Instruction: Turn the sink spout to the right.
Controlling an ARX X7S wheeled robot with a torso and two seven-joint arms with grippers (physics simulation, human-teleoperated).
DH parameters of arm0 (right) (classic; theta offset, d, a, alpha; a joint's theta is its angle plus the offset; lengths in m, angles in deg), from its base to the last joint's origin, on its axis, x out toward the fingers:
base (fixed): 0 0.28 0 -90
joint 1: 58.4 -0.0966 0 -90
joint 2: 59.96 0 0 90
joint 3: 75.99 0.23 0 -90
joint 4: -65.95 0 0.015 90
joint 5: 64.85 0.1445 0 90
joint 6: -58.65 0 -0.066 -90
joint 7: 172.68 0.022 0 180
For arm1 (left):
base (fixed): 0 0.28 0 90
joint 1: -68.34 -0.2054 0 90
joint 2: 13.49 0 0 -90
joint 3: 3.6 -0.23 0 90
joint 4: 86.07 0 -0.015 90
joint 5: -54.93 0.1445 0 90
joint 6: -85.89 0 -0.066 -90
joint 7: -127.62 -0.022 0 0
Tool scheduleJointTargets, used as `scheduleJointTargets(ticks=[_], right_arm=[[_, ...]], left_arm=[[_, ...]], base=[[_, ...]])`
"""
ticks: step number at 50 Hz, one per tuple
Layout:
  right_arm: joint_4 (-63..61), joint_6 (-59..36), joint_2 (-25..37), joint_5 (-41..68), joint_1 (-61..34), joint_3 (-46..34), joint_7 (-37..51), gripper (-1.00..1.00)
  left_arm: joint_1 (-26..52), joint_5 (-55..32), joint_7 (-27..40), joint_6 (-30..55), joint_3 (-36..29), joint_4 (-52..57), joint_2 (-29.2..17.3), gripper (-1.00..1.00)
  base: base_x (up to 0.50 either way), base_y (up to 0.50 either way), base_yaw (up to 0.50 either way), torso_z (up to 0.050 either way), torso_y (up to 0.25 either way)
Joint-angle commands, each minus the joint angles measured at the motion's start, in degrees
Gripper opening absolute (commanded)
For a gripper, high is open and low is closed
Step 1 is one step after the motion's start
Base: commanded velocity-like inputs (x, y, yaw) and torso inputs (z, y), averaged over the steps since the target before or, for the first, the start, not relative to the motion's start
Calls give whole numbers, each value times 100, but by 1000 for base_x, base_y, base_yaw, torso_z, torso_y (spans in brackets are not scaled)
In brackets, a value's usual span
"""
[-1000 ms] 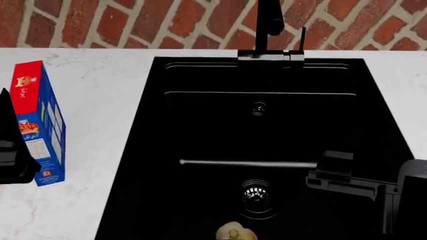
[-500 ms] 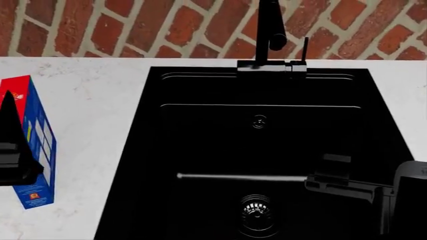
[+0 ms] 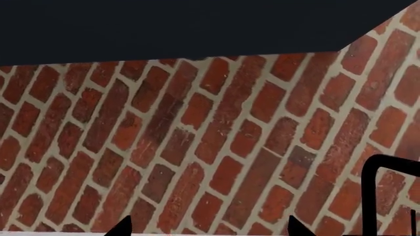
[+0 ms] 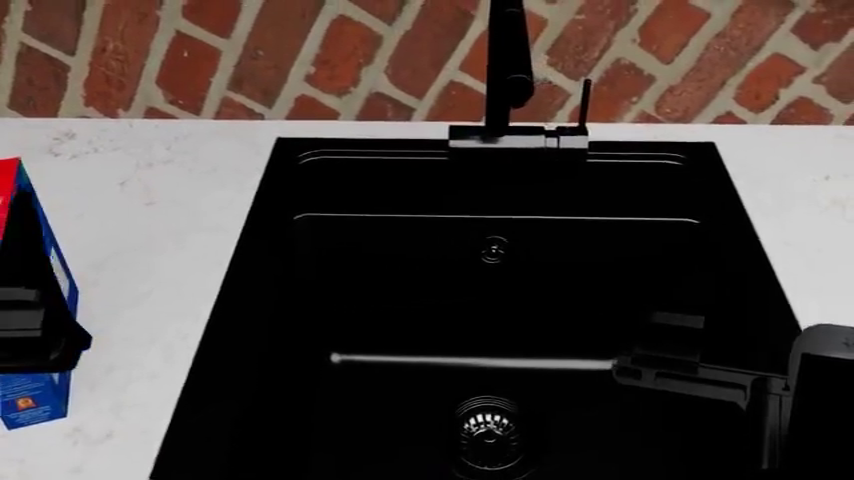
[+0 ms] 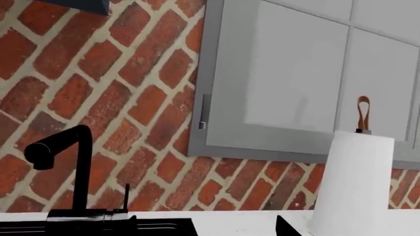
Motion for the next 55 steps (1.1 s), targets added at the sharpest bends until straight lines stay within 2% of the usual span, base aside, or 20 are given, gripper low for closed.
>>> scheduleJointTargets(ticks=[1, 15, 51, 55], right_arm=[[42, 82, 3, -1, 54, 14, 21, 100], [107, 124, 39, -58, 53, -110, 57, 100], [77, 105, 93, -60, 92, -148, 156, 100], [131, 151, 80, -66, 100, -180, 159, 100]], left_arm=[[-52, -17, 20, -25, -14, 4, -21, 100], [-75, -53, 31, -69, -14, -6, -40, 100], [-44, -87, 84, -144, -133, -113, -54, 100], [-16, 21, 279, -65, -74, -98, -46, 100]], base=[[172, -223, 0, 0, 0], [170, -102, 0, 0, 1], [-24, 0, 0, 0, 0], [0, 0, 0, 0, 0]])
